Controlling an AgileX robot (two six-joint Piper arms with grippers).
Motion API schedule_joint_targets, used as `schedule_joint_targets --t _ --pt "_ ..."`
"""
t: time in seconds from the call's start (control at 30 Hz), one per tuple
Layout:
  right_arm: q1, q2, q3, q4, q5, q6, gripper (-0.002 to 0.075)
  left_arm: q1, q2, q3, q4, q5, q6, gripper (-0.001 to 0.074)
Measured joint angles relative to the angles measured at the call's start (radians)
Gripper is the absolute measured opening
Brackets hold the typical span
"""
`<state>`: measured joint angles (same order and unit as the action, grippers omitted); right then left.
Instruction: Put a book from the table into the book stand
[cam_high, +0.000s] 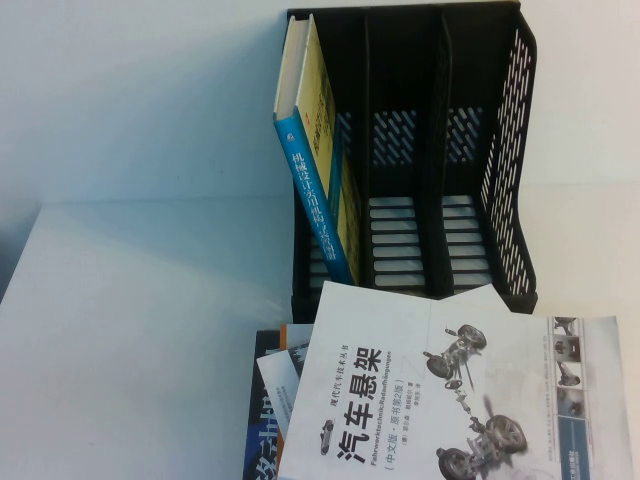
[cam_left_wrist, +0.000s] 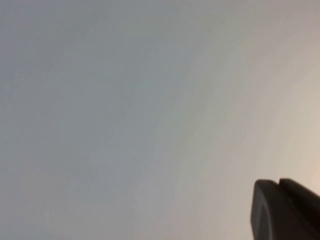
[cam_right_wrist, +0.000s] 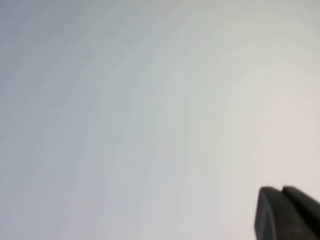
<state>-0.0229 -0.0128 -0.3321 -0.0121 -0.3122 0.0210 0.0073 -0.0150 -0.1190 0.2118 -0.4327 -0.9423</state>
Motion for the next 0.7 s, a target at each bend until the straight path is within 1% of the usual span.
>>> schedule_joint_targets --t 0.1,0.23,0.33,0.47,0.57,0.63,0.7 --pt "0.000 0.000 -0.121 -0.046 0.036 0.021 -0.0003 0.000 0.000 -0.117 0.091 0.101 0.000 -0.0004" --pt "0.000 0.052 -0.264 -0.046 0.130 0.034 -0.0003 0.000 0.070 -0.259 0.235 0.147 -0.005 -0.0004" --pt "0.000 0.133 -0.348 -0.046 0.250 0.034 -0.0003 0.000 0.171 -0.355 0.353 0.198 -0.058 -0.0004" --pt "0.000 0.259 -0.437 -0.036 0.486 0.036 -0.0003 -0.016 0.329 -0.434 0.488 0.361 -0.153 -0.0004" --pt "0.000 0.343 -0.462 -0.017 0.680 0.036 -0.0003 -0.086 0.435 -0.459 0.513 0.542 -0.177 -0.0004" --pt "0.000 0.378 -0.462 -0.010 0.796 0.036 -0.0003 -0.148 0.499 -0.461 0.507 0.706 -0.182 -0.0004" --pt "0.000 0.387 -0.462 -0.004 0.865 0.036 -0.0003 -0.205 0.555 -0.461 0.468 0.892 -0.156 -0.0004"
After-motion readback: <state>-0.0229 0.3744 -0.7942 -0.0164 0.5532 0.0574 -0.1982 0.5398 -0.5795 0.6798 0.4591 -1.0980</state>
